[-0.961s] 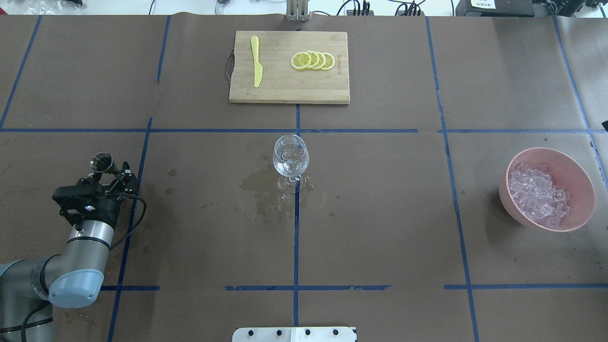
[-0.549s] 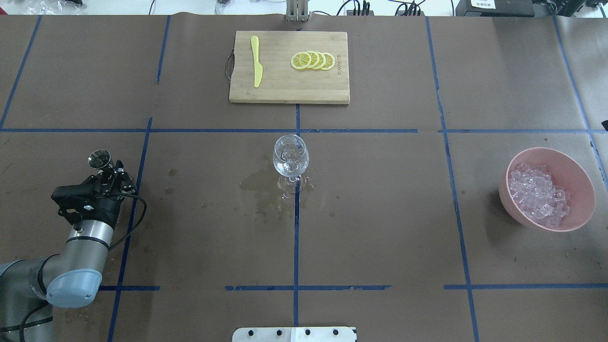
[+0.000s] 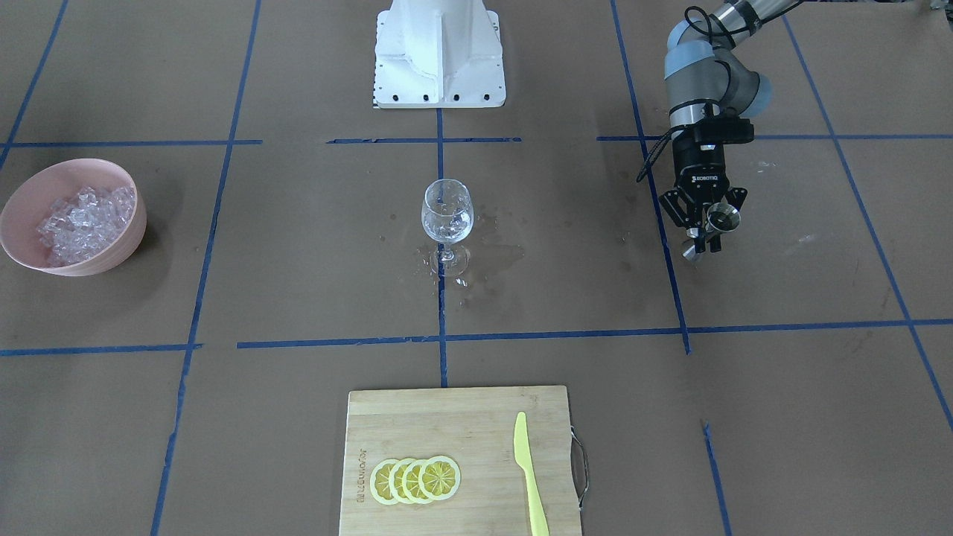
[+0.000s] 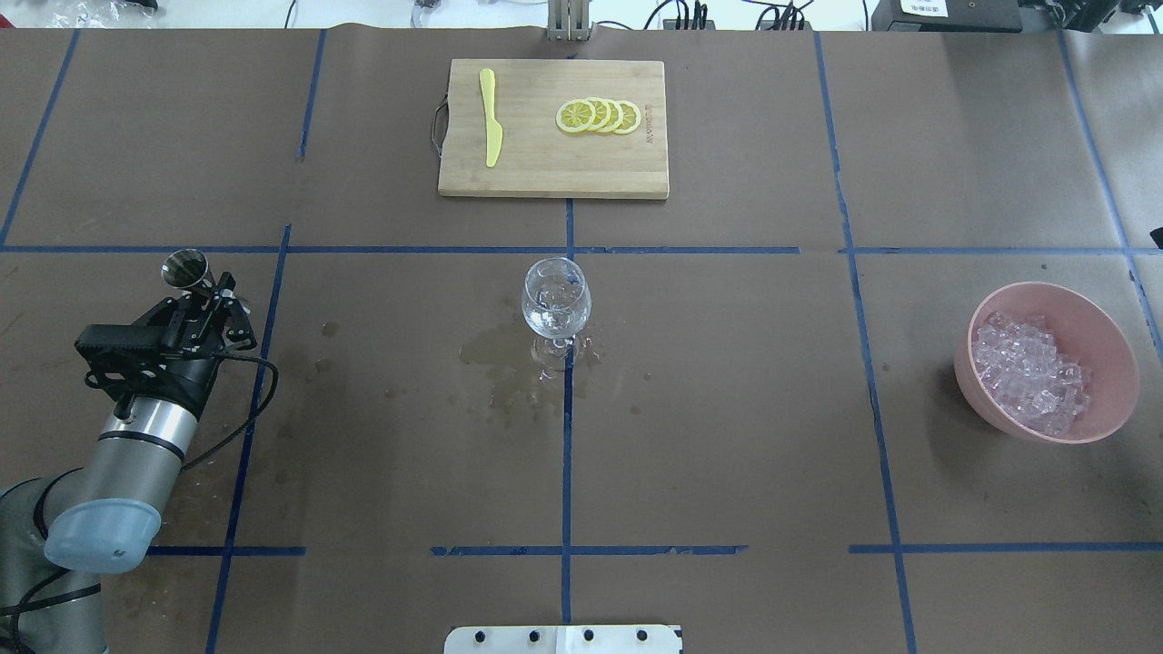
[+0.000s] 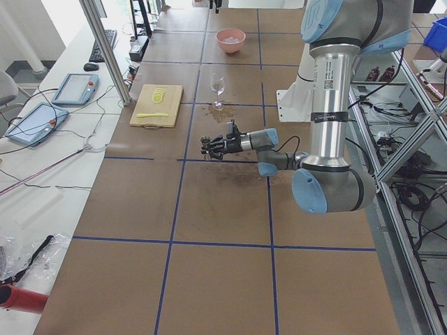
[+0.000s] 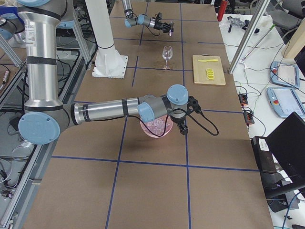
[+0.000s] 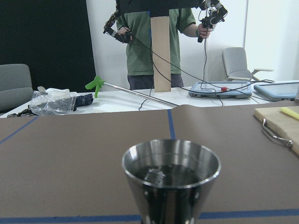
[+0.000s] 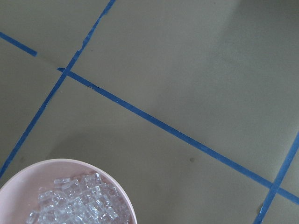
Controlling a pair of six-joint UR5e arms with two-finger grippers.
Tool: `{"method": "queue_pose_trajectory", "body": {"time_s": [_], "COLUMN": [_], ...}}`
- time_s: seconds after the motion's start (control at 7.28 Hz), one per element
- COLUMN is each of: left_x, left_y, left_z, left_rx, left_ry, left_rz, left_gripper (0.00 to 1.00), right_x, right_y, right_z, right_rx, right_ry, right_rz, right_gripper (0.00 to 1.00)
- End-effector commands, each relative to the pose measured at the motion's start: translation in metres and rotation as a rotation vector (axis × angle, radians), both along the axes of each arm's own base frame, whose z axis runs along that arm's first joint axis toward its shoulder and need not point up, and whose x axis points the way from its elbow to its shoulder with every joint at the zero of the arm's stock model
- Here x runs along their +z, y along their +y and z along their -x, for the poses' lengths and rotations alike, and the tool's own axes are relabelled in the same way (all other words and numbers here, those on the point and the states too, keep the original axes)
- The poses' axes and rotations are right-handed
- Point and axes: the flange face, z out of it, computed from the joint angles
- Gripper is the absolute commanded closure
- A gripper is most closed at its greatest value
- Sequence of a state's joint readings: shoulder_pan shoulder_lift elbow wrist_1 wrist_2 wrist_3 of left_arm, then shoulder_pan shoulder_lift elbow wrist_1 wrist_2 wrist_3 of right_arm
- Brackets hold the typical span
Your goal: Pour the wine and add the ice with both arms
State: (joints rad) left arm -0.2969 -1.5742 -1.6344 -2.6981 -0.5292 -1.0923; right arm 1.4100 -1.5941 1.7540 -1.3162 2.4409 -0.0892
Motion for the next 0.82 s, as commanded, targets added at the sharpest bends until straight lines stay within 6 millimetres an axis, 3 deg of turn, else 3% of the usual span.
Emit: {"method": "queue_pose_trajectory", "body": {"time_s": [0.0, 0.14, 0.27, 0.41, 0.69], "left_x": [-0.044, -0.077, -0.100, -0.142, -0.171], "left_y": [0.003, 0.006, 0.007, 0.003, 0.006], "left_z": [0.007, 0.002, -0.025, -0.048, -0.068], "left_rx": [0.042, 0.123, 0.195, 0.249, 0.360], "left_ry": [-0.035, -0.065, -0.058, -0.050, -0.124], "left_rz": [-0.086, -0.141, -0.170, -0.224, -0.302], "left_gripper": [1.00, 1.00, 1.00, 1.00, 1.00], "right_x": [-0.001, -0.005, -0.011, -0.013, 0.008], "right_y": [0.004, 0.005, 0.007, 0.015, 0.035], "right_z": [-0.001, -0.002, -0.002, -0.004, -0.014], "right_rx": [0.002, 0.025, 0.064, 0.073, 0.092], "right_ry": [-0.002, -0.007, -0.018, -0.021, -0.014], "right_rz": [0.000, 0.021, 0.063, 0.070, 0.119], "right_gripper": [0.00, 0.00, 0.00, 0.00, 0.00]}}
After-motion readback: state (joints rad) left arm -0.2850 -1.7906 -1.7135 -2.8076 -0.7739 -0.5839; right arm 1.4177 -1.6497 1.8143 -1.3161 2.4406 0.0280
